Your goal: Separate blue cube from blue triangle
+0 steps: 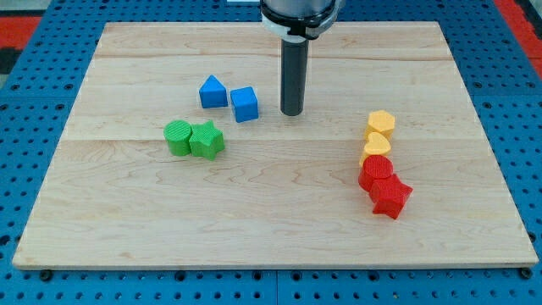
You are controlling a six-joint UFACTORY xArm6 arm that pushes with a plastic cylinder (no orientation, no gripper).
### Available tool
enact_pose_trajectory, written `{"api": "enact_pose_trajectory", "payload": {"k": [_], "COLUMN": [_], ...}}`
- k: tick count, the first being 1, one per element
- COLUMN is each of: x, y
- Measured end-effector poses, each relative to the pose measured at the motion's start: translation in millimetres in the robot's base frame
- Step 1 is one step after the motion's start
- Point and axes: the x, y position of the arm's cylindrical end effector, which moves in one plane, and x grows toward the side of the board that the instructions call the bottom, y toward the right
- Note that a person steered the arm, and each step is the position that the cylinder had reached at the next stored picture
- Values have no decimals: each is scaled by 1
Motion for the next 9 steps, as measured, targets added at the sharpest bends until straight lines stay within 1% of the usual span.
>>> {"api": "enact_pose_trajectory", "payload": {"k": [2,3,4,5,6,7,8,9], "x": [-3,4,35,40,21,-23,-46,-61], "y": [0,1,2,-32,-69,-71,-94,-141]}}
